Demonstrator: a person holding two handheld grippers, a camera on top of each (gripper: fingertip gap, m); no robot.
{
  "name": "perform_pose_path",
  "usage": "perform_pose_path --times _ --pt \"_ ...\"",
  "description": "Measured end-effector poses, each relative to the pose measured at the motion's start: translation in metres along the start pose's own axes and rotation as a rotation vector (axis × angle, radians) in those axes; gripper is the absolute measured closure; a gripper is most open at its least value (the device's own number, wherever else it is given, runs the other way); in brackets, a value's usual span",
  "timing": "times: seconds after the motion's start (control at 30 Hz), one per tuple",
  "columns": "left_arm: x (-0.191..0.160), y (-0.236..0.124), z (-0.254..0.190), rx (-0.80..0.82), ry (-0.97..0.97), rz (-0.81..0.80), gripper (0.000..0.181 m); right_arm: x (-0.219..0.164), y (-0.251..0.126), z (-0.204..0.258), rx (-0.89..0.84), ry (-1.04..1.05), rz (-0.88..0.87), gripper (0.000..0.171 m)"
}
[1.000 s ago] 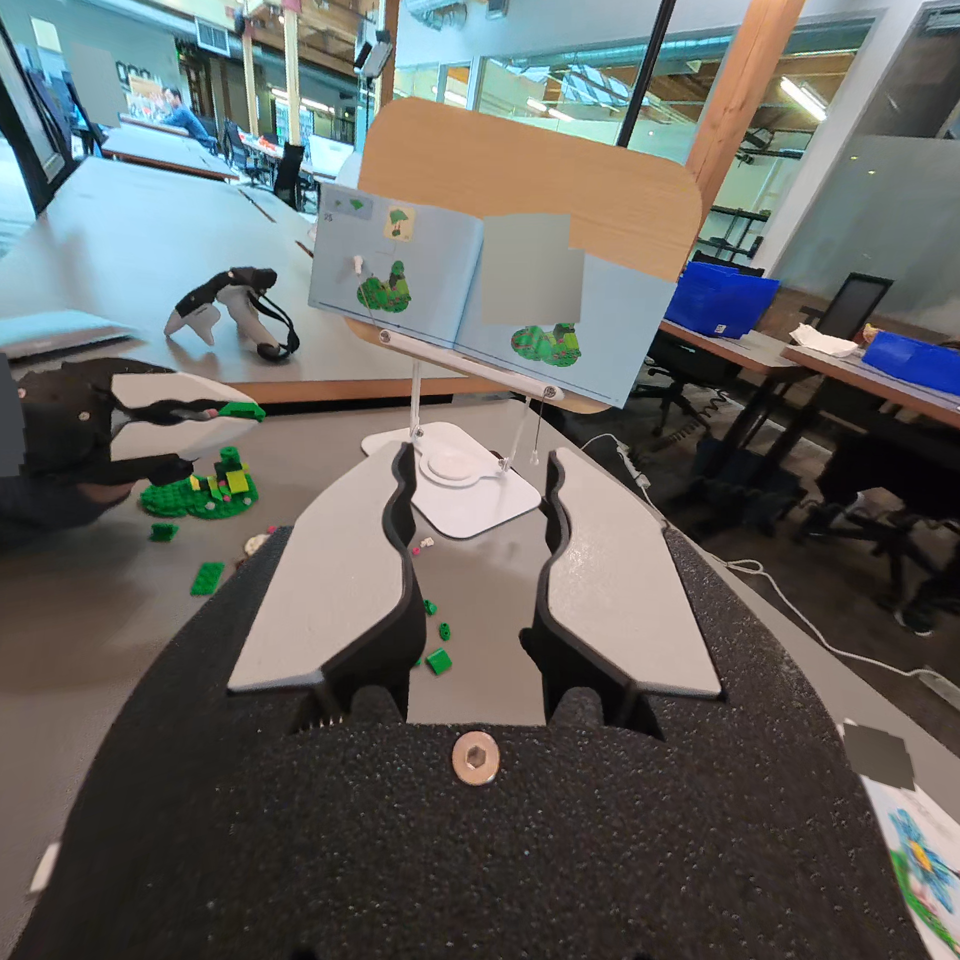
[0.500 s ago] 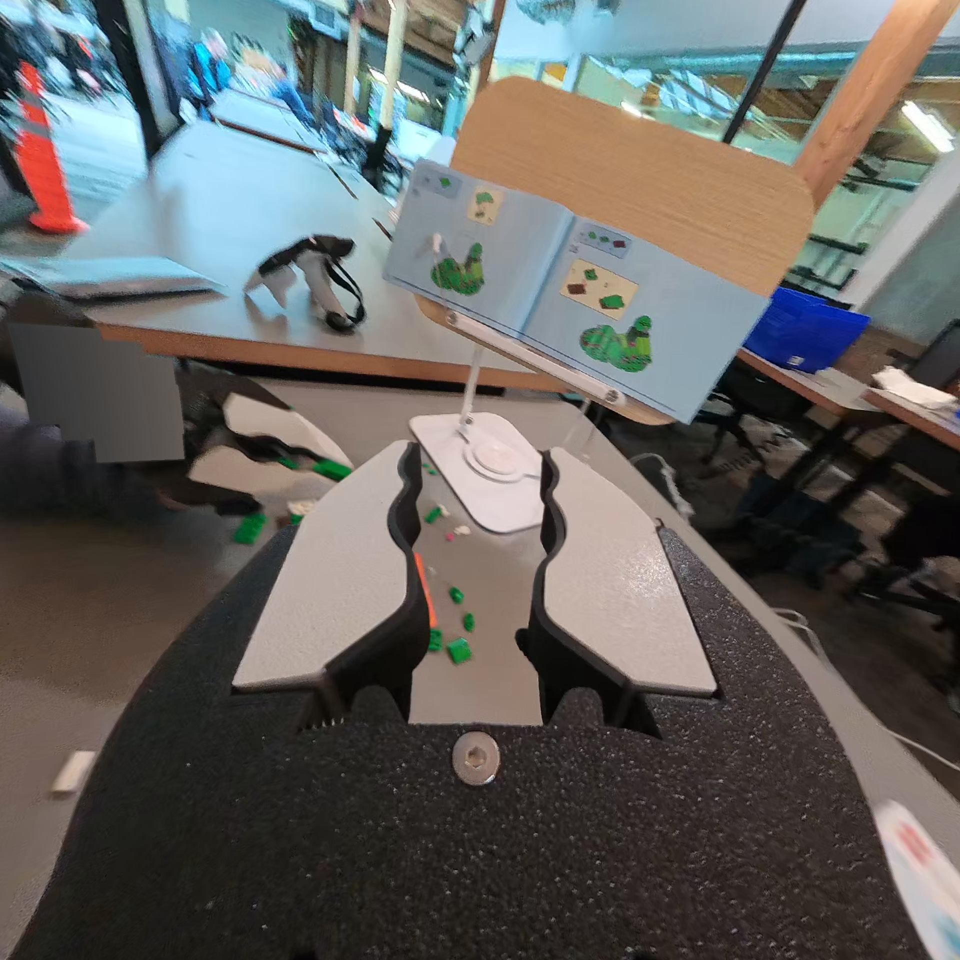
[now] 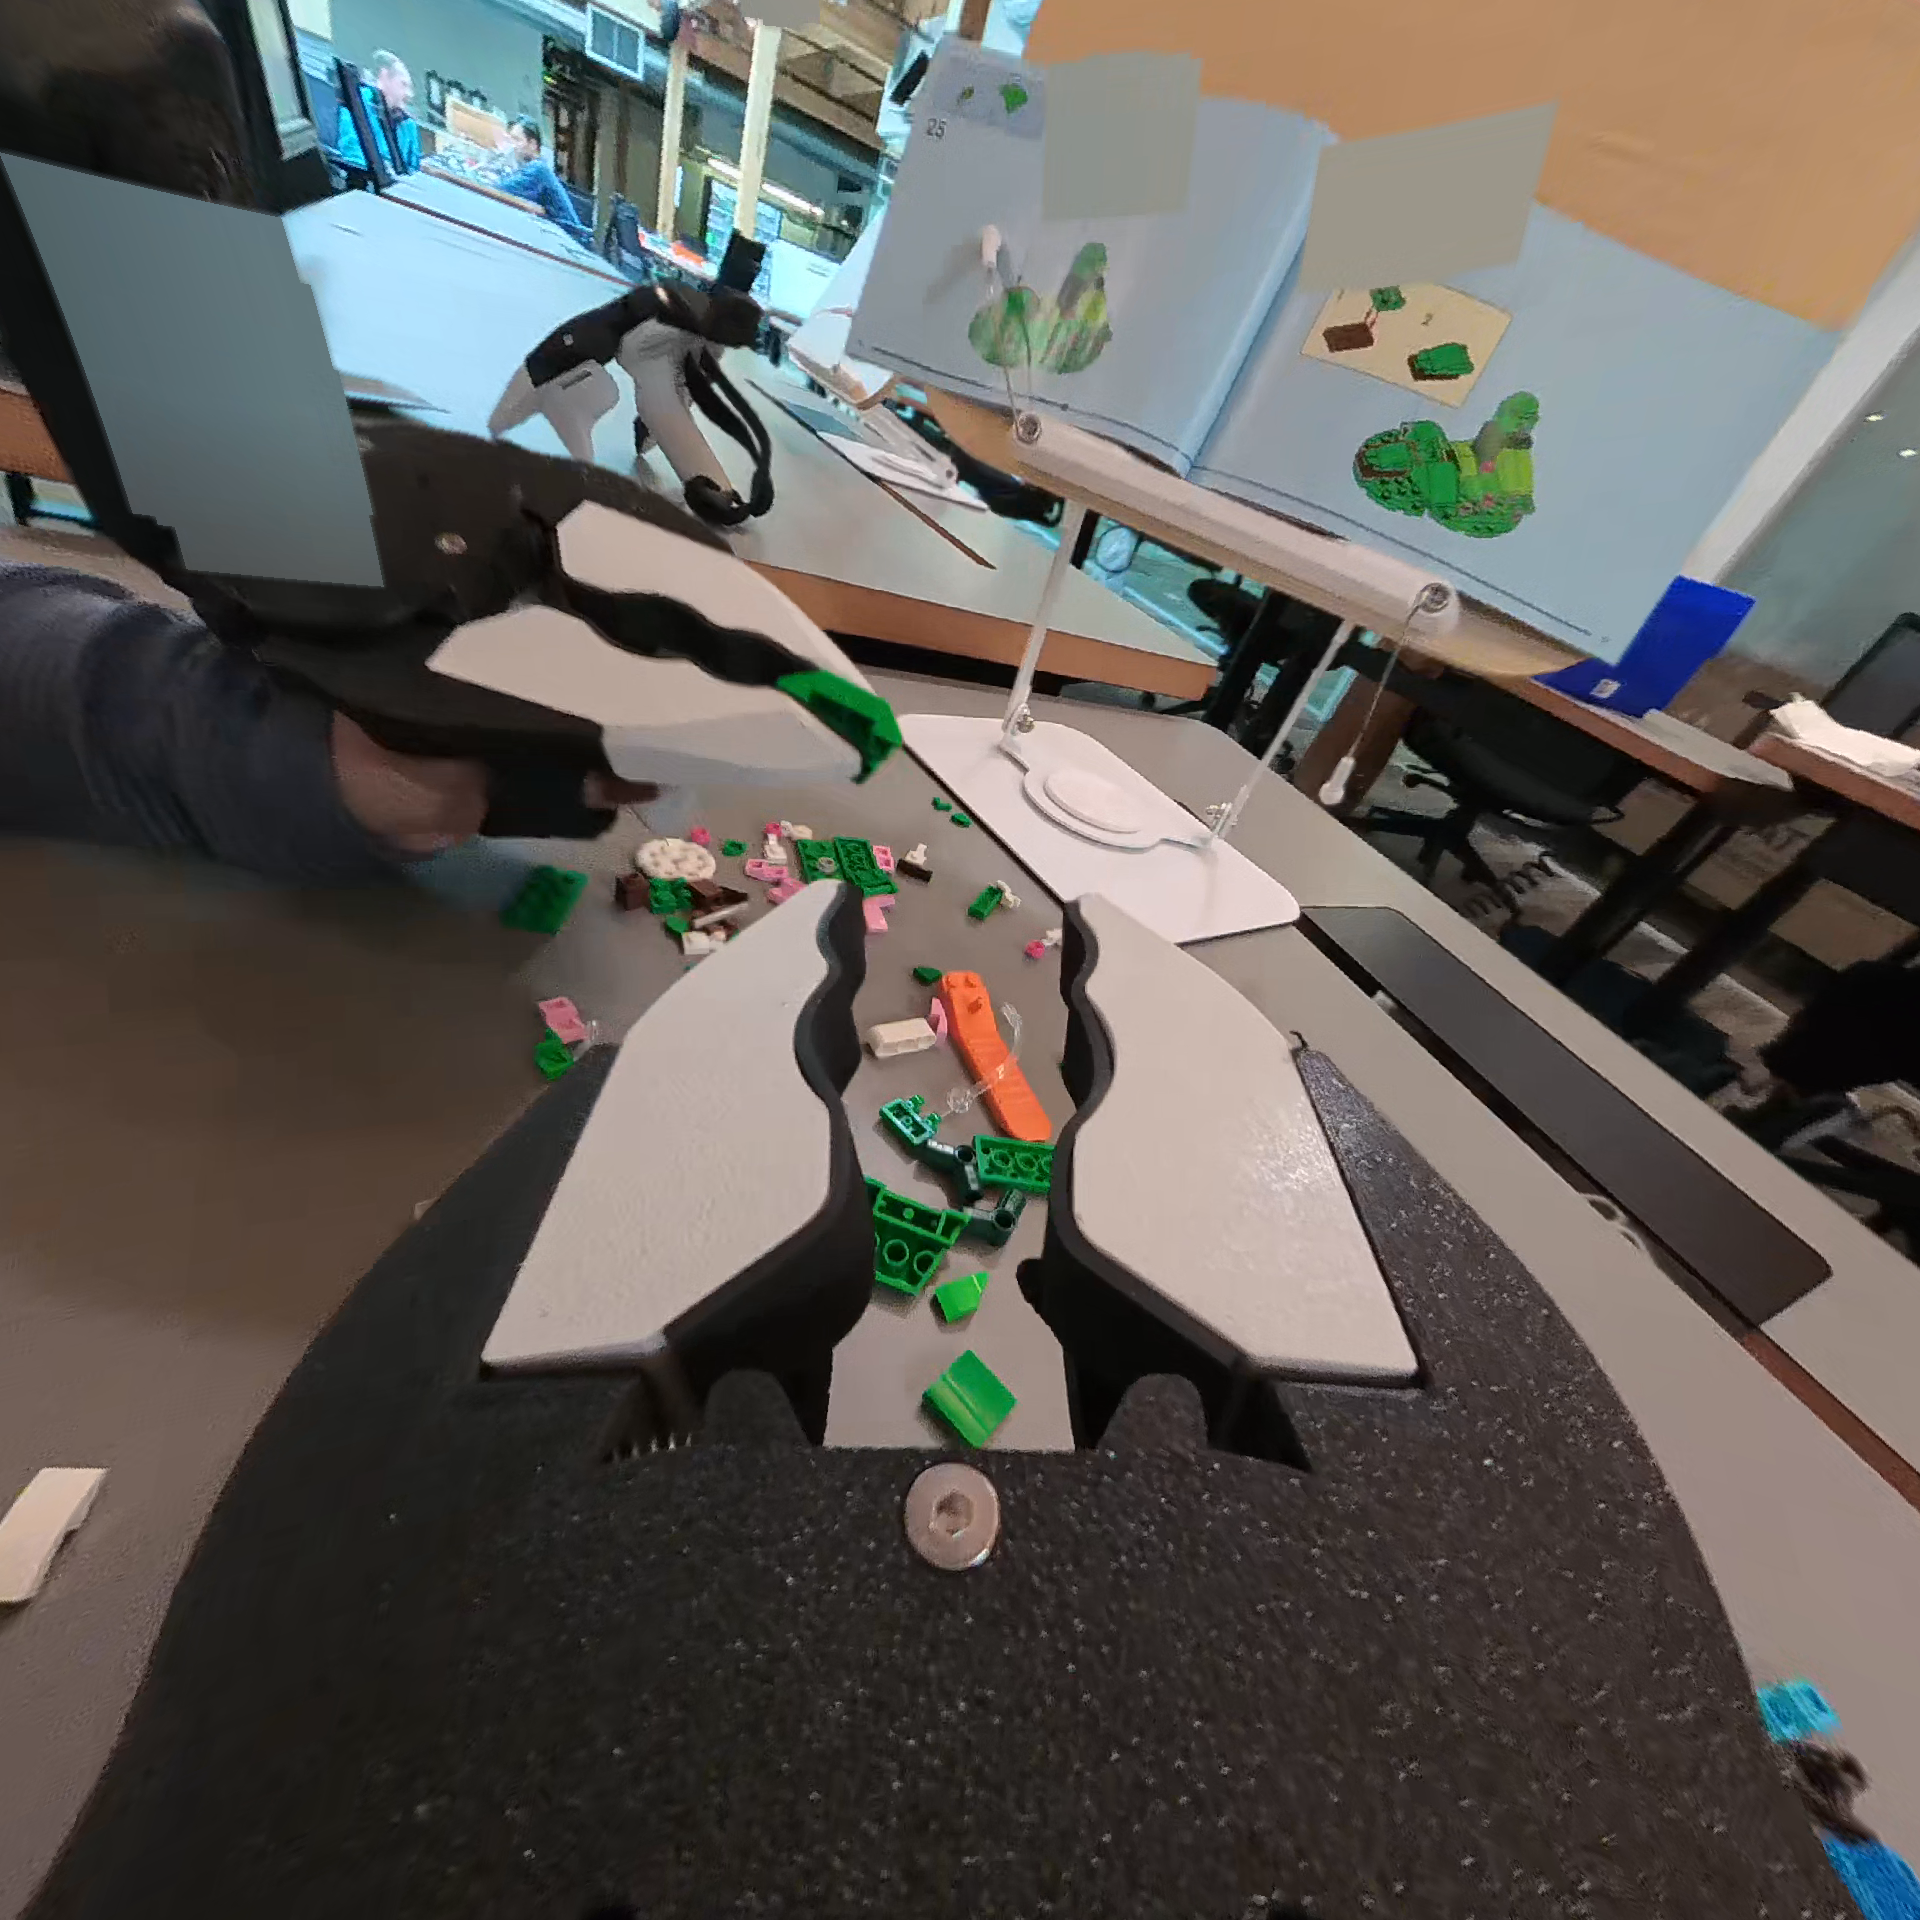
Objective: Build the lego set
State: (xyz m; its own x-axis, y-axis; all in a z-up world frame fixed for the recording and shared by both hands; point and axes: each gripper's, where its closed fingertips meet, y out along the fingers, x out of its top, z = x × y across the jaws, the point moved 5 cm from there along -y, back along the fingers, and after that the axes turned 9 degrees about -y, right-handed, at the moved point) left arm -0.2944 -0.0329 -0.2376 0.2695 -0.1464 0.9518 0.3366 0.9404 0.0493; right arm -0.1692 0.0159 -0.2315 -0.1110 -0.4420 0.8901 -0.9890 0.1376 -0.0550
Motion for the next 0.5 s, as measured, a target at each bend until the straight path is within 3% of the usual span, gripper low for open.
perform_pose_path --times 0.5 --pt "0.003 -0.011 0.002 -0.057 -0.051 -0.063 0.173 -0.016 -0.001 0.012 -0.030 -0.185 0.001 0.145"
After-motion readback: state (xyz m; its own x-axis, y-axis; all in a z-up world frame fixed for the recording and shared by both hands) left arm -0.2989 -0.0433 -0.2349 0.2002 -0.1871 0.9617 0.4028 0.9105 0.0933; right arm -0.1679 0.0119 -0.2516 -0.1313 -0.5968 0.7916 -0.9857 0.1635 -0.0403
